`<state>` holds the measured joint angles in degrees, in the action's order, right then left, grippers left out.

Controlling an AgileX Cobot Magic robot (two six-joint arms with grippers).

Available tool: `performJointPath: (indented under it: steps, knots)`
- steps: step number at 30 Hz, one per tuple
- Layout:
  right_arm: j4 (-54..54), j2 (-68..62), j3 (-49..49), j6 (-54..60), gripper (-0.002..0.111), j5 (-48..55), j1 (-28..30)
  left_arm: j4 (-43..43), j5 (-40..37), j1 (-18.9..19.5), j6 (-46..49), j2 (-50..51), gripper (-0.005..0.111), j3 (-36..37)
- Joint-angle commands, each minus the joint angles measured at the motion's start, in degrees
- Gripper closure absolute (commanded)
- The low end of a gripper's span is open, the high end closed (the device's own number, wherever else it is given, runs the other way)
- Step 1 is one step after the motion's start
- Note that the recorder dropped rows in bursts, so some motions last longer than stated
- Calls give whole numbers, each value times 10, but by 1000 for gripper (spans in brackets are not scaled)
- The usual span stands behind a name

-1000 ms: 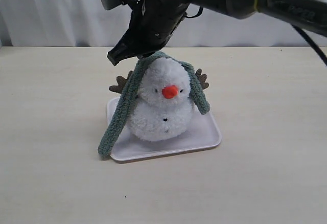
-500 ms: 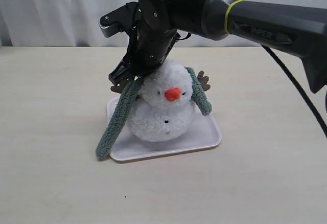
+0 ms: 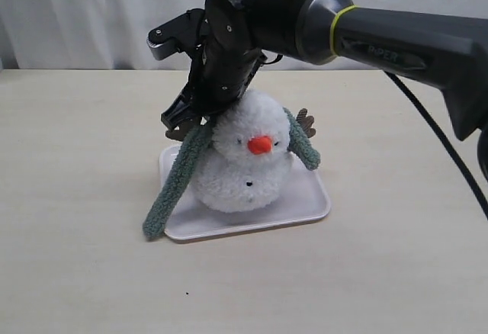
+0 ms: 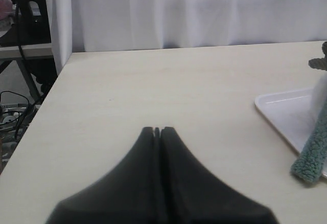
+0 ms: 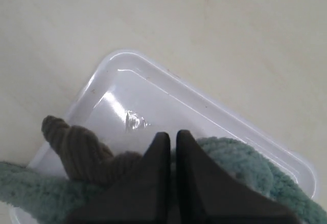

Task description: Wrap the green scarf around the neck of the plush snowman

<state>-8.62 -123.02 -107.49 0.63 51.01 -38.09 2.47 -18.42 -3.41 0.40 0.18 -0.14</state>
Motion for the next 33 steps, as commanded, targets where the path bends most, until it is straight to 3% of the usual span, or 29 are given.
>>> performJointPath:
  steps: [1, 13, 24, 33]
  knots:
    - [7, 39, -4, 0, 104, -9, -1, -1, 7, 0, -1, -2, 107, 1]
    - [123, 68, 9, 82, 104, 58, -1, -1, 7, 0, -1, -2, 107, 1]
    - [90, 68, 121, 80, 104, -99, -1, -1, 7, 0, -1, -2, 107, 1]
    - [92, 41, 125, 80, 104, -73, -1, -1, 7, 0, -1, -2, 107, 1]
